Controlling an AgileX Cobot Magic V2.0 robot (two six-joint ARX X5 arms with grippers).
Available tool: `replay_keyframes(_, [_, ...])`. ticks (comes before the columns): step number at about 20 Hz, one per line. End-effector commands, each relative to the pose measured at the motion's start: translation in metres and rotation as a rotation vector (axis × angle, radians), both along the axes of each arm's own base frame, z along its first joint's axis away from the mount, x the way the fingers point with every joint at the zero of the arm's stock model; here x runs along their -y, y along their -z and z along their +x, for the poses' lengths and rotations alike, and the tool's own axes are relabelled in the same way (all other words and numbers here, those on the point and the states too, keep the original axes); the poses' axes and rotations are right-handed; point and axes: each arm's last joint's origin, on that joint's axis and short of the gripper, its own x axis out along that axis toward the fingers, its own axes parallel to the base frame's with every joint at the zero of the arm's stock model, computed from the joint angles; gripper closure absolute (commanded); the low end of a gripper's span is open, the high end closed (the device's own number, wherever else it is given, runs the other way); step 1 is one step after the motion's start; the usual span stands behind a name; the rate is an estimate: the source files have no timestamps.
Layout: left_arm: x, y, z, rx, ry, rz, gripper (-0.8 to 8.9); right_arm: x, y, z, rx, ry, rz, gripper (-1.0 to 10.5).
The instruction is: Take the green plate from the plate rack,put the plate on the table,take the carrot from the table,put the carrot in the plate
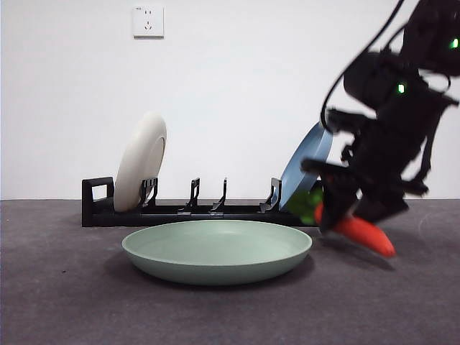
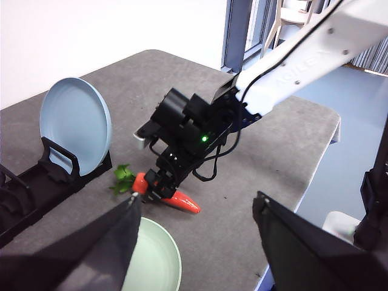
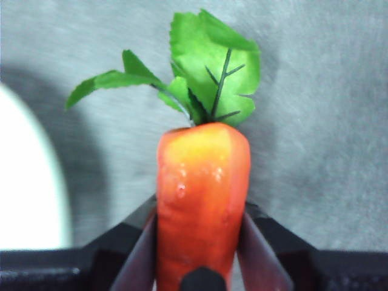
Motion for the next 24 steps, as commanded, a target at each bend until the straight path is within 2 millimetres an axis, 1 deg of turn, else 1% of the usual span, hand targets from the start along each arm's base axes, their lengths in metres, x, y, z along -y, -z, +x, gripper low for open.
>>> replay_keyframes(1, [0.0,0.001,0.0,-0.007,0.0,0.0,4.99,-0.018,-0.03,-0.013,0.093,-0.048,0.057,9.6])
replay_keyframes(2, [0.0,0.001,0.0,-0.007,0.0,0.0,4.99,-0.026,-0.035,-0.018,0.112,-0.072,0.07,9.6])
replay_keyframes(4, [0.0,0.001,0.0,-0.007,0.0,0.0,4.99,-0.05,-0.041,-0.03,0.139,-0.131,0.105,9.6])
replay_keyframes(6, [0.0,0.001,0.0,-0.007,0.001,0.001,4.99,-0.07,-0.038,-0.038,0.157,-0.182,0.11,9.6])
replay_keyframes(8, [0.0,0.001,-0.001,-0.008,0.001,0.001,4.99,-0.091,-0.03,-0.045,0.183,-0.214,0.088,9.6])
replay_keyframes(11, [0.0,0.002,-0.001,-0.011,0.001,0.007,4.99,-0.106,-0.013,-0.047,0.168,-0.237,0.077,9.6])
replay_keyframes(15, [-0.001,0.005,-0.001,-0.025,0.001,0.031,4.99,-0.111,0.02,-0.041,0.103,-0.229,0.041,9.6])
replay_keyframes(17, [-0.001,0.005,-0.001,-0.028,0.0,0.038,4.99,-0.112,0.027,-0.04,0.094,-0.23,0.036,9.4])
replay_keyframes(18, [-0.001,0.006,-0.001,-0.029,0.0,0.04,4.99,-0.112,0.026,-0.04,0.097,-0.231,0.04,8.8])
replay_keyframes(21, [-0.001,0.007,-0.001,-0.036,-0.001,0.054,4.99,-0.113,0.026,-0.041,0.091,-0.218,0.053,4.8])
replay_keyframes(22, [-0.002,0.008,-0.001,-0.04,-0.001,0.061,4.99,-0.113,0.026,-0.041,0.086,-0.211,0.057,4.3])
replay_keyframes(24, [-0.002,0.009,-0.002,-0.047,-0.001,0.074,4.99,-0.113,0.023,-0.041,0.093,-0.209,0.063,4.3])
